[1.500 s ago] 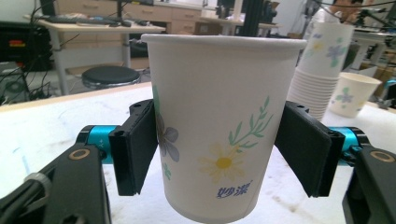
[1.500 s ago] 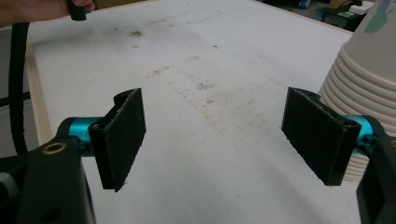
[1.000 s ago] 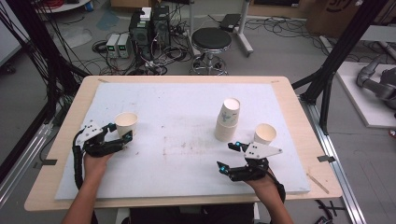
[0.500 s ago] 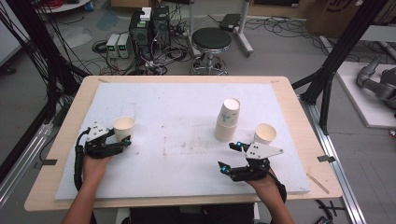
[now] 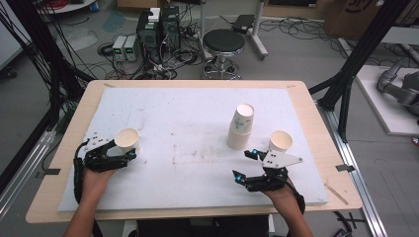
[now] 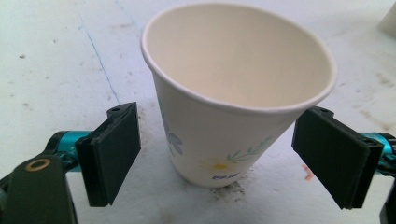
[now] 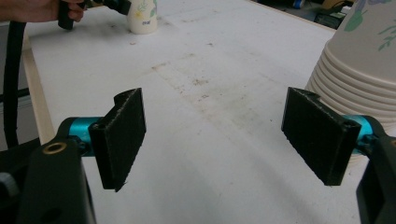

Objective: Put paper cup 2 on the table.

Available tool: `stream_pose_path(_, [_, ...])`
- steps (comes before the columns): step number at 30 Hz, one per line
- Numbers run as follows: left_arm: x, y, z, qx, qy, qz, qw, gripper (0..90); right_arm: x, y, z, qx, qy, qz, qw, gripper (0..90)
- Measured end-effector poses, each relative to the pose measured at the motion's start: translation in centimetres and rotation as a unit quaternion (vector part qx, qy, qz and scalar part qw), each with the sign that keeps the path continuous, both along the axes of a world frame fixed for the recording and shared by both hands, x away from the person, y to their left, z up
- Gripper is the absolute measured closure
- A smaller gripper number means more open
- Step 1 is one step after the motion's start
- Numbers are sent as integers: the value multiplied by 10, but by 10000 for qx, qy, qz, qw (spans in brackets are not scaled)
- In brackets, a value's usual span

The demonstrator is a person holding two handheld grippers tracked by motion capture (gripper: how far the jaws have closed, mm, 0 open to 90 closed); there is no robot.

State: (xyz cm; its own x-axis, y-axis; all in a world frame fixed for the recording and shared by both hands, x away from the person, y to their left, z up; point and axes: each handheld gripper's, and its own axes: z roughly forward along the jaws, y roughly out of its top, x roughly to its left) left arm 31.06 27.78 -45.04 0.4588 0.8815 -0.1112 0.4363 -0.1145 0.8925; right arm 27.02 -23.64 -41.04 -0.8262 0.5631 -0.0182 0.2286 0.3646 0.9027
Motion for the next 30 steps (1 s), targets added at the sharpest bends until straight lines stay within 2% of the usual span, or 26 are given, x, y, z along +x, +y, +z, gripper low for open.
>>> stream_pose_path(2, [-5, 2, 5, -116, -112, 128, 9998, 155, 0, -1, 1, -7, -2, -4, 10000, 224])
stream_pose_path(4, [-9, 2, 9, -91, -248, 205, 9994, 155, 0, -2, 1, -2, -37, -30, 10000, 224])
stream_pose_path(7, [-16, 1, 20, -71, -564, 283, 9980, 155, -1, -3, 2, 5, -30, -49, 10000, 223])
stream_pose_path(10, [-22, -2, 31, 1, -848, 353, 9958, 155, -1, -3, 3, 8, -36, -63, 10000, 224])
stream_pose_path(12, [-25, -4, 38, -35, -1067, 383, 9936, 155, -1, -4, 3, 8, -39, -52, 10000, 224])
stream_pose_path(13, [-26, -6, 42, -108, -1199, 336, 9922, 155, -1, -5, 4, 15, -43, -63, 10000, 224])
stream_pose_path(14, [-28, -8, 46, -293, -1343, 241, 9902, 155, -1, -5, 4, 22, -33, -69, 10000, 224])
stream_pose_path(17, [-29, -15, 50, -764, -1547, -152, 9849, 155, 0, -8, 5, 11, -30, -182, 9998, 224])
stream_pose_path(21, [-27, -33, 50, -1234, -1589, -705, 9770, 155, 1, -15, 7, -20, -121, -399, 9991, 223])
stream_pose_path(26, [-25, -61, 44, -1180, -1407, -1255, 9749, 155, 1, -27, 12, -12, -198, -694, 9974, 222])
stream_pose_path(30, [-26, -75, 38, -1066, -1297, -1481, 9746, 157, 0, -36, 12, -31, -181, -880, 9959, 222])
